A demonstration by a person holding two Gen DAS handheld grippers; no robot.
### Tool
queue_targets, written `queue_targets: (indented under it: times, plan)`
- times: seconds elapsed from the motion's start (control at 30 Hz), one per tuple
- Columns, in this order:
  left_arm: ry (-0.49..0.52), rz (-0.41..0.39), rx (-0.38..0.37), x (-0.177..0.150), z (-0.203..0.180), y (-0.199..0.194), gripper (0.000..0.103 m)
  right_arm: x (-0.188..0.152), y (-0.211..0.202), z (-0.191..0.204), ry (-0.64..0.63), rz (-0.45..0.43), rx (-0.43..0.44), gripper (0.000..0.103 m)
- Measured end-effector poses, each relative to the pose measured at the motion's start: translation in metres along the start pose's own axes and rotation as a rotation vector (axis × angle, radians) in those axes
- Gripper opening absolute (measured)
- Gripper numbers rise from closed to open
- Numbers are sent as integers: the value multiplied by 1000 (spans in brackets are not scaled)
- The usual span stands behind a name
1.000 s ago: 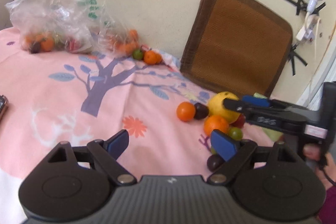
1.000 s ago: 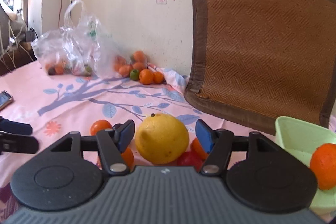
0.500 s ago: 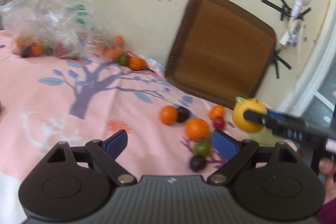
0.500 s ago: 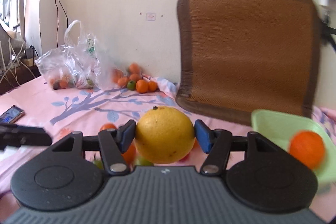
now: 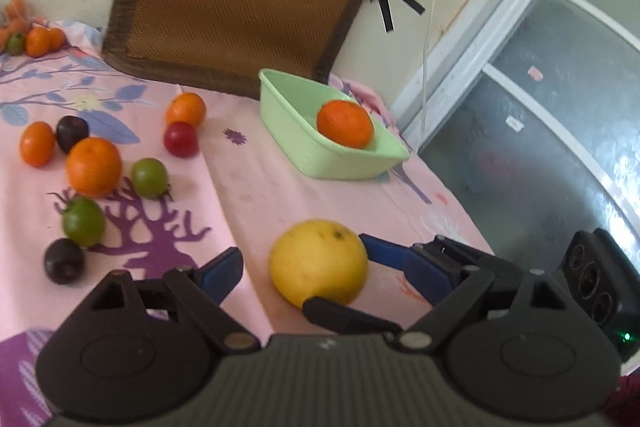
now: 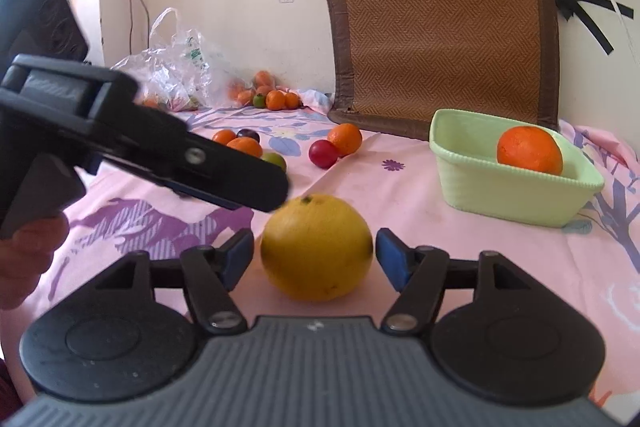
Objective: Organize fruits
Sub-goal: 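Grasp the yellow grapefruit with the right gripper, then lower the grapefruit into the green basket and open the right gripper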
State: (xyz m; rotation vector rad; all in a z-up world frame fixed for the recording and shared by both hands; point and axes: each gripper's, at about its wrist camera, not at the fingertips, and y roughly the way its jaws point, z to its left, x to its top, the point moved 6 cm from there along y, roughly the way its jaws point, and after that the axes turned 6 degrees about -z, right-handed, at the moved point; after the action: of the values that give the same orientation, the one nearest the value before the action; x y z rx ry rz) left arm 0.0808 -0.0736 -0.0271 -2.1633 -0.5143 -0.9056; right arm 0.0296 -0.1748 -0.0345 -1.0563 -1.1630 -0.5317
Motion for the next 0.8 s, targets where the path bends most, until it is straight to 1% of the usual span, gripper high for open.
queue_targets:
  times: [0.07, 0.13, 0.2, 0.23, 0.27, 0.3, 0.33, 0.4, 0.47, 0.57, 0.67, 0.73, 0.8]
  plan:
    - [13, 22, 7, -3, -3, 7, 91, -3, -3, 0, -22, -2, 2, 73]
    - [23, 49, 20, -7, -6, 15, 85, -6, -3, -3, -27, 2, -1, 73]
    - [21, 74, 35, -8, -5, 23, 82, -7, -1, -5, -30, 2, -3, 74]
    - [16, 81, 35, -7, -5, 26, 75, -7, 0, -6, -30, 0, -3, 74]
    - [14, 87, 42, -6, -3, 28, 73, -7, 1, -6, -32, -2, -1, 73]
    - [18, 87, 54, -5, -3, 29, 66, -6, 2, -6, -37, -1, 6, 71]
    - [20, 91, 66, -3, -3, 30, 66, -7, 3, -4, -43, 3, 18, 66]
    - [10, 95, 77, 2, -3, 32, 66, -6, 5, -4, -55, -3, 6, 65]
    - [30, 76, 78, 17, -10, 34, 66, 0, 4, -7, -52, -32, -13, 64]
    - [101, 15, 73, 54, -30, 42, 66, 21, 1, -22, -46, -128, -73, 64]
    - [182, -39, 74, 85, -46, 59, 67, 45, 3, -42, -45, -218, -153, 64]
    - [208, -52, 82, 99, -48, 78, 67, 54, 12, -57, -57, -251, -206, 64]
    - [203, -40, 96, 107, -43, 100, 67, 56, 25, -73, -39, -245, -232, 64]
